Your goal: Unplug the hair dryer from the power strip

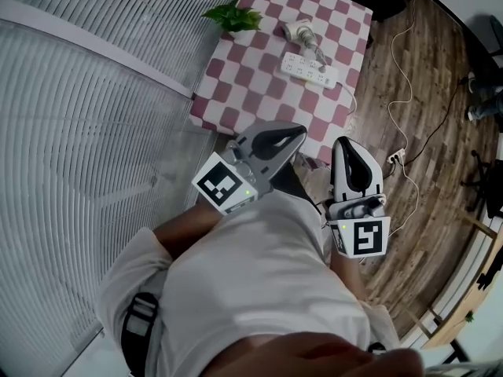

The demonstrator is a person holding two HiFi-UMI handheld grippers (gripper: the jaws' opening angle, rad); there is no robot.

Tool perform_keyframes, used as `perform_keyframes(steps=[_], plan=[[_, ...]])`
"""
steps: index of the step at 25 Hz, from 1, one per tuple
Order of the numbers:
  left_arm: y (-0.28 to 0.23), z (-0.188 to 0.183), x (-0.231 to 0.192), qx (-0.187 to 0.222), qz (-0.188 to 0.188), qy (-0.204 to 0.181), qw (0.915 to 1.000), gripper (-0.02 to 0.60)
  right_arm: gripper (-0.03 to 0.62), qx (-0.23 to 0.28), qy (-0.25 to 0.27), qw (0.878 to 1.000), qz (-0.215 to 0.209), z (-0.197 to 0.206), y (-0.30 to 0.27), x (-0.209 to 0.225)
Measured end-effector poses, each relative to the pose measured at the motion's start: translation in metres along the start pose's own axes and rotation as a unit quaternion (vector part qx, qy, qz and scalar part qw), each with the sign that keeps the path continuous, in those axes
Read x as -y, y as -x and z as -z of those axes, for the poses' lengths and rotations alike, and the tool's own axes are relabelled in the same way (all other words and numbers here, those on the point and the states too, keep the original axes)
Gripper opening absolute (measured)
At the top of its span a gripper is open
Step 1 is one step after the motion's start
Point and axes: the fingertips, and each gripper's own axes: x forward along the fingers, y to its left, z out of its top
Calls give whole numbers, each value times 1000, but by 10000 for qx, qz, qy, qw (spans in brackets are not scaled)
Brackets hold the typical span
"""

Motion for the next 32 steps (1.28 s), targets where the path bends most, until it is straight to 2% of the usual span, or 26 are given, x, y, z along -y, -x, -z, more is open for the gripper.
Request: perform_keyframes(steps=[21, 32], plan=[[-101, 0, -59, -190, -273, -99, 9994, 31, 32, -51, 37, 9996, -260, 10, -59, 100], [-124, 7, -78, -261, -392, -174, 9987, 31, 32, -160, -128, 9995, -248, 20, -82, 117]])
